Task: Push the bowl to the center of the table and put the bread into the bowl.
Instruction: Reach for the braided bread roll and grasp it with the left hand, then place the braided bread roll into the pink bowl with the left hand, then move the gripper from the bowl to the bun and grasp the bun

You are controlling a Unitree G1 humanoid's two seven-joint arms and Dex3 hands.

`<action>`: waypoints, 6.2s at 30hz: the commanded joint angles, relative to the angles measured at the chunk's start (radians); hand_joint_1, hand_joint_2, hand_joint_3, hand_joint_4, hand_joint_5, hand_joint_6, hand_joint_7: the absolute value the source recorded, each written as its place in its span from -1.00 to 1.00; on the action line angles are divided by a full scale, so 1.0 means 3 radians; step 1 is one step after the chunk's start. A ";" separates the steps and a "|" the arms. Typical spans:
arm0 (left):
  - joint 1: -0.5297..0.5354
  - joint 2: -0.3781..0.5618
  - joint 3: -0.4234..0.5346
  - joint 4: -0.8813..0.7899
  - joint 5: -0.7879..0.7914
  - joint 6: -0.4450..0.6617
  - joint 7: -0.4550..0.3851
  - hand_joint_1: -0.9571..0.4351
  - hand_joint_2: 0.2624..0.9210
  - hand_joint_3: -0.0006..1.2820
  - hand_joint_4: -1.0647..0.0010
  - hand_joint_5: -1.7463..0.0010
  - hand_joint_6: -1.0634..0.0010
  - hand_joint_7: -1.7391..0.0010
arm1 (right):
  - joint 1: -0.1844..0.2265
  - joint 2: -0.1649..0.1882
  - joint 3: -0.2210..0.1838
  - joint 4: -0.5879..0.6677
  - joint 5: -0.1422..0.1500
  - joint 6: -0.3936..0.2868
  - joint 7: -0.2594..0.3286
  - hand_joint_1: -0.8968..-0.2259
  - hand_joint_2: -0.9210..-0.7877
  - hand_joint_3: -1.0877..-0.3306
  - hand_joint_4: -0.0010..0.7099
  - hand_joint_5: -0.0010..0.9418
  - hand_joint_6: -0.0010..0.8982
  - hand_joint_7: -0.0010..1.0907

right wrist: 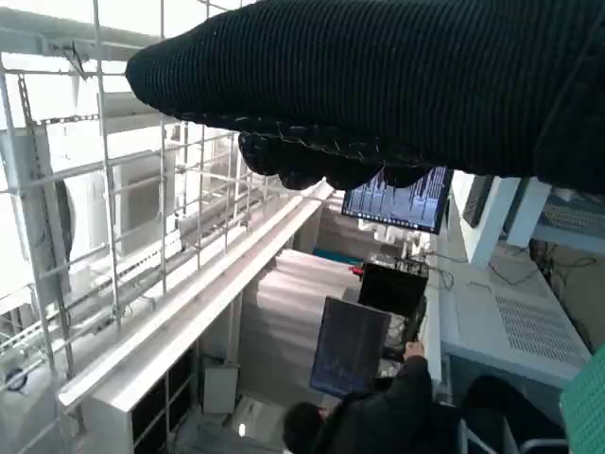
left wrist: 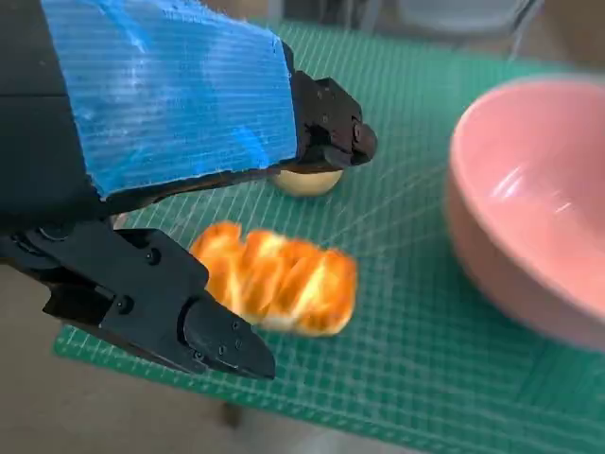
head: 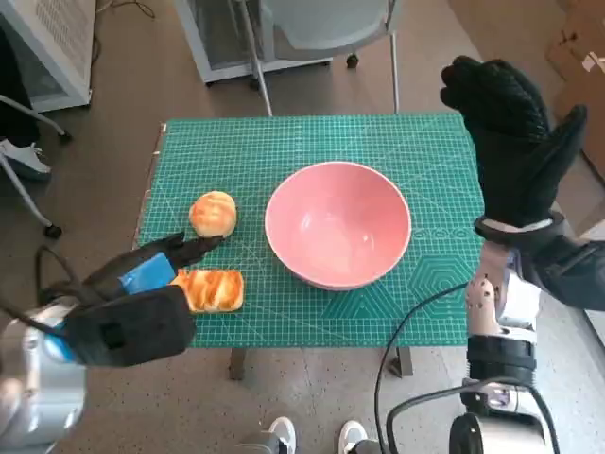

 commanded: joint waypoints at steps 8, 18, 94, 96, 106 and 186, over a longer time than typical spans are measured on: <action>-0.0279 -0.0242 -0.0495 0.0735 0.0396 -0.0191 0.0089 0.27 0.41 -0.99 0.83 1.00 0.48 1.00 | 0.0042 0.0040 0.0003 0.0010 0.0076 0.0039 0.0033 -0.09 -1.00 0.21 0.00 -0.98 -0.08 -0.94; -0.0437 -0.0540 -0.0697 0.1425 0.0682 -0.0426 0.0277 0.23 0.53 -0.97 0.77 0.99 0.44 0.99 | 0.0073 0.0042 0.0014 -0.0024 0.0062 0.0029 0.0013 -0.10 -1.00 0.21 0.01 -0.98 -0.10 -0.96; -0.2181 -0.1793 -0.0730 0.1737 0.0976 -0.1718 0.0348 0.38 1.00 -0.93 -0.36 -0.35 -0.22 -0.26 | 0.0330 -0.0077 -0.0033 -0.0297 0.0045 0.0102 -0.0066 -0.07 -1.00 0.15 0.01 -1.00 -0.12 -0.99; -0.2224 -0.1891 -0.0809 0.2053 0.0968 -0.1839 0.0409 0.38 1.00 -0.92 -0.35 -0.34 -0.19 -0.29 | 0.0362 -0.0080 -0.0041 -0.0326 0.0043 0.0094 -0.0074 -0.07 -1.00 0.15 0.01 -1.00 -0.12 -0.99; -0.2341 -0.2078 -0.0956 0.2992 0.1015 -0.2224 0.0615 0.38 1.00 -0.90 -0.34 -0.34 -0.15 -0.33 | 0.0426 -0.0076 -0.0066 -0.0364 0.0019 0.0084 -0.0130 -0.07 -1.00 0.15 0.01 -1.00 -0.13 -1.00; -0.1338 -0.0774 0.0279 0.1733 0.0788 -0.1570 0.0278 -0.02 0.59 -1.00 0.93 1.00 0.51 1.00 | 0.0353 -0.0027 0.0039 -0.0241 0.0012 0.0060 -0.0131 -0.06 -1.00 0.10 -0.04 -1.00 -0.15 -1.00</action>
